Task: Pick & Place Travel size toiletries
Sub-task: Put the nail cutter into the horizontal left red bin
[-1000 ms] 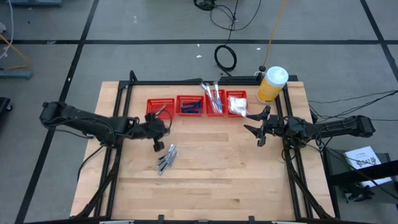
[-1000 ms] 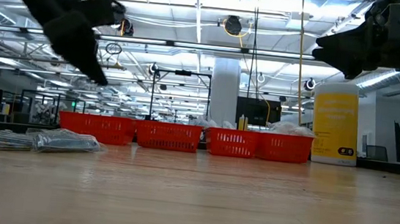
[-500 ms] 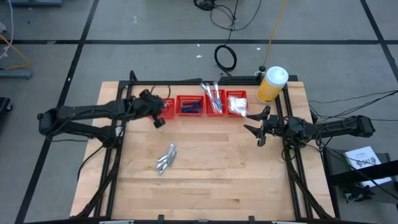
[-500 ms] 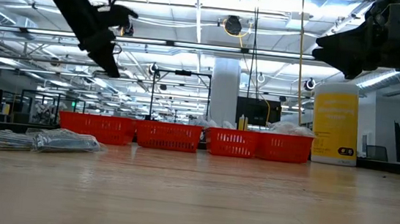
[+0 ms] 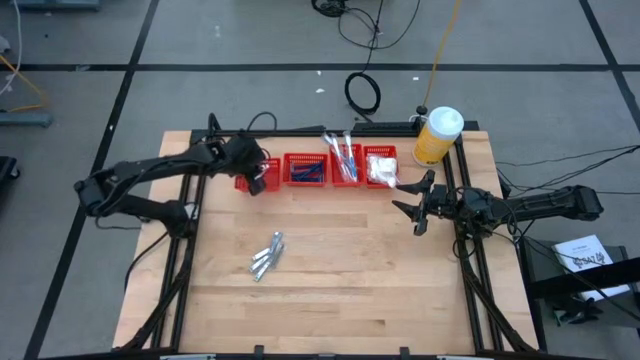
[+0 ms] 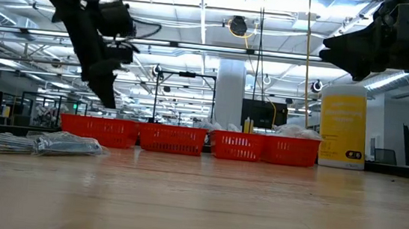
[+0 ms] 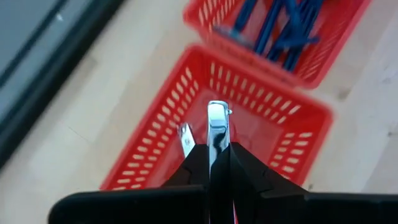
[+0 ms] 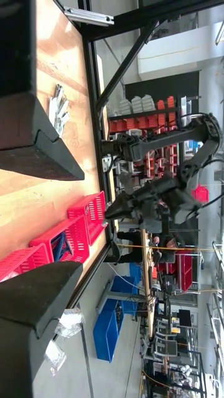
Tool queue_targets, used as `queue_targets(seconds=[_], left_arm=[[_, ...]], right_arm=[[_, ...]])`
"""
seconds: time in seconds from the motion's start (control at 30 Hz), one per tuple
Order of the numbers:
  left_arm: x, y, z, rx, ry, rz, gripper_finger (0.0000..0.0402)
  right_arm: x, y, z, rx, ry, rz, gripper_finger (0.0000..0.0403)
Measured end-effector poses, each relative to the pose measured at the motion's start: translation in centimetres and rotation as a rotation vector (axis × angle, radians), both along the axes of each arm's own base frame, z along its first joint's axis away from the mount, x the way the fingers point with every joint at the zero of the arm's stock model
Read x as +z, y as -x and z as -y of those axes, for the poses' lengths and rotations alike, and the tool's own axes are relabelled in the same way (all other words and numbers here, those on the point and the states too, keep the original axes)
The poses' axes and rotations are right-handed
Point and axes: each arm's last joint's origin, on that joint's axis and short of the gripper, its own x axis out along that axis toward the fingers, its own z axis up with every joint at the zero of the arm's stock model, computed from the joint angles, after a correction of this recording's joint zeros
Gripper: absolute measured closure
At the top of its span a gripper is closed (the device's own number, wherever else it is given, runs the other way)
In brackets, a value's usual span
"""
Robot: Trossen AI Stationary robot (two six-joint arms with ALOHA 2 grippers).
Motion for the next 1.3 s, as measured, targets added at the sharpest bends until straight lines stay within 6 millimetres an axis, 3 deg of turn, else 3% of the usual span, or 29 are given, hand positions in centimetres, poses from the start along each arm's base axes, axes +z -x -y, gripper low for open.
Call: queue_targets(seconds=[0.17, 0.33, 0.47, 0.6, 0.83, 1.0, 1.13, 1.3], left_arm=[[-2.5, -0.8, -0.8, 0.010, 0.063, -0.084, 0.0359], [-4.7, -1.6, -1.4, 0.008, 0.103, -0.139, 0.0368], [-5.4, -1.8, -1.5, 0.017, 0.119, -0.157, 0.0365], [-5.3, -1.7, -1.5, 0.043, 0.126, -0.146, 0.0327], [-4.1, -1.5, -1.3, 0.060, 0.104, -0.099, 0.0228], [-1.9, -0.8, -0.8, 0.035, 0.048, -0.041, 0.0173], [0.7, 0.3, 0.6, 0.019, 0.006, 0.026, 0.0152], [3.6, 1.6, 4.0, -0.020, 0.003, 0.133, 0.0149]], right_arm=[[0.0, 0.0, 0.0, 0.000, 0.000, 0.000, 0.0190], [0.0, 0.0, 0.0, 0.000, 0.000, 0.000, 0.0190], [0.0, 0.0, 0.0, 0.000, 0.000, 0.000, 0.0190], [0.0, 0.0, 0.0, 0.000, 0.000, 0.000, 0.0190], [0.0, 0.0, 0.0, 0.000, 0.002, 0.000, 0.0190], [0.0, 0.0, 0.0, -0.001, 0.003, -0.001, 0.0190], [0.0, 0.0, 0.0, 0.000, 0.003, -0.001, 0.0190], [0.0, 0.0, 0.0, -0.001, 0.003, -0.001, 0.0190]])
